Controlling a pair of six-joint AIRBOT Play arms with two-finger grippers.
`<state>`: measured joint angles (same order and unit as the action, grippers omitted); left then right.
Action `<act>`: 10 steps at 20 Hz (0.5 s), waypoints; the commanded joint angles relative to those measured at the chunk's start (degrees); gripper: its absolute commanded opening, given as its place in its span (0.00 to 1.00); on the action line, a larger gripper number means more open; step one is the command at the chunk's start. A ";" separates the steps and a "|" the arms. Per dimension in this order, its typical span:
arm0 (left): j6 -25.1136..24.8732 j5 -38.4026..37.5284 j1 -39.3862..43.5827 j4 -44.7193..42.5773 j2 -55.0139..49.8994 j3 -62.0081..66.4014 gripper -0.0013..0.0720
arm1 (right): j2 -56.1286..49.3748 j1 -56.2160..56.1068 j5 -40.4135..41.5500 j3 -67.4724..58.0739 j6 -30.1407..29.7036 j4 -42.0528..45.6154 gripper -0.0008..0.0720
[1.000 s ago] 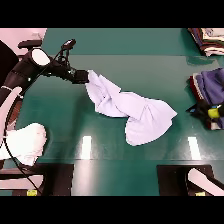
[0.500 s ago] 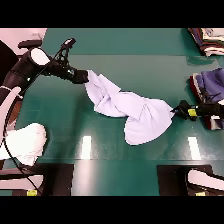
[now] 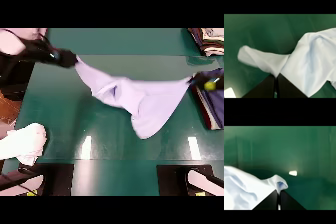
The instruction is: Fold the shirts.
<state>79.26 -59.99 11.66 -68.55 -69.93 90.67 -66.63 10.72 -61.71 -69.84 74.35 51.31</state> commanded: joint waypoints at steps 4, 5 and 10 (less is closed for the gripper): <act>0.26 -0.07 -0.04 -5.42 15.47 18.29 0.05 | 14.16 6.03 -6.51 -28.87 -0.33 -0.22 0.03; 0.26 -0.07 -0.04 -5.46 17.09 20.37 0.05 | 15.56 7.67 -7.45 -31.93 -0.31 -0.22 0.03; 3.02 -0.85 -0.04 -5.44 21.53 27.17 0.05 | 17.33 15.65 -13.05 -42.40 1.44 -0.24 0.03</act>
<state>80.62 -60.29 11.66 -73.52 -50.96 113.71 -50.39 22.52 -71.11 -105.82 74.28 50.96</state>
